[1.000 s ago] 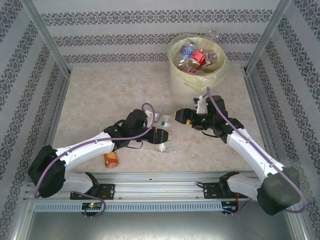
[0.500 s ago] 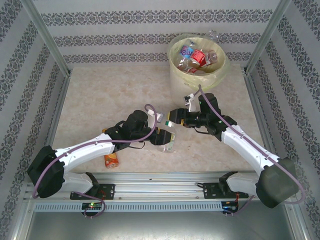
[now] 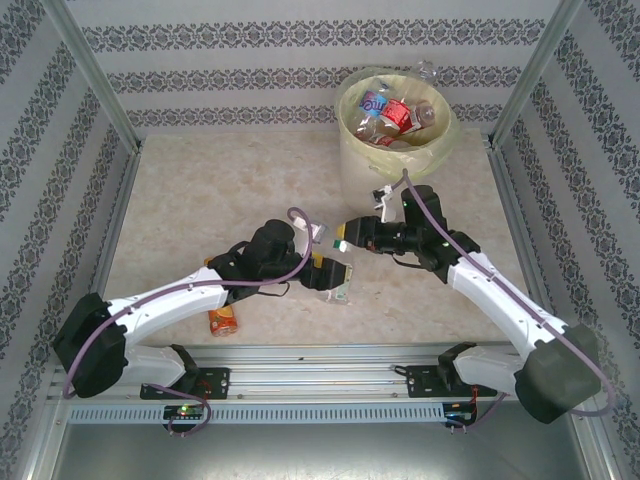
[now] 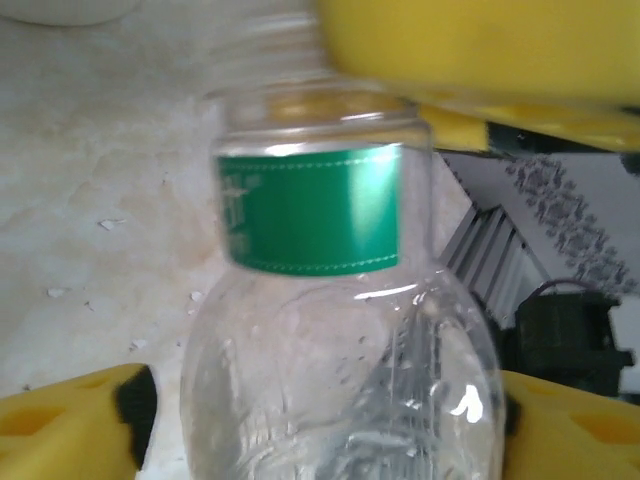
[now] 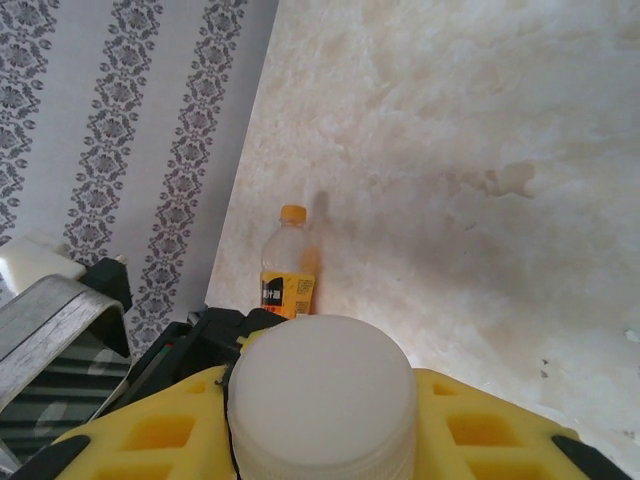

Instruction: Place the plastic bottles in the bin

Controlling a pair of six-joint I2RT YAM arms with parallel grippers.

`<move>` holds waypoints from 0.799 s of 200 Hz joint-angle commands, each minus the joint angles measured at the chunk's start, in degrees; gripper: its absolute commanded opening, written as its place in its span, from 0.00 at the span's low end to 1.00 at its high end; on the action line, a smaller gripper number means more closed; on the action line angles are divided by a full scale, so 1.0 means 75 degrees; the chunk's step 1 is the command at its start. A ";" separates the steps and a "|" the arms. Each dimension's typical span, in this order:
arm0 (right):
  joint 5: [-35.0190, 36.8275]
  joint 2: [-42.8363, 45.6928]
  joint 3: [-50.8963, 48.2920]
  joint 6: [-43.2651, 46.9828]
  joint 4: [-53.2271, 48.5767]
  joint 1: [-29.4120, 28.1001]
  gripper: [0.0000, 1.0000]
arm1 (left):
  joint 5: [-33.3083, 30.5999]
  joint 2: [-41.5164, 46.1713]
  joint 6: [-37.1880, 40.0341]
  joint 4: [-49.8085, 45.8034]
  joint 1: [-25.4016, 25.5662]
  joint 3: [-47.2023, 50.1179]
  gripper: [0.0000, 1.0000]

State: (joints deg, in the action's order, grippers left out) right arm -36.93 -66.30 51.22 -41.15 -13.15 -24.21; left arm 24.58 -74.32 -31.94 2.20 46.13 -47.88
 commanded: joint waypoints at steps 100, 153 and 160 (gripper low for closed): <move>0.2484 -0.0111 0.4712 0.1905 -0.2498 0.1912 0.29 | -0.2291 0.2740 0.0803 -0.1933 0.0096 -0.0257 1.00; 0.3370 -0.1763 0.6720 0.2094 -0.2218 0.2159 0.29 | -0.3244 0.3327 0.0966 -0.3152 0.0096 -0.0152 1.00; 0.3452 -0.1986 0.6926 0.2095 -0.2169 0.2173 0.29 | -0.3342 0.3355 0.0978 -0.3299 0.0096 -0.0161 1.00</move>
State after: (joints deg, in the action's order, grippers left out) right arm -15.92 -76.71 98.59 -27.03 -30.41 -8.71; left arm 4.60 -50.59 -26.74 -15.42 46.15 -48.62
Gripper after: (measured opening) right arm 0.375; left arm 0.999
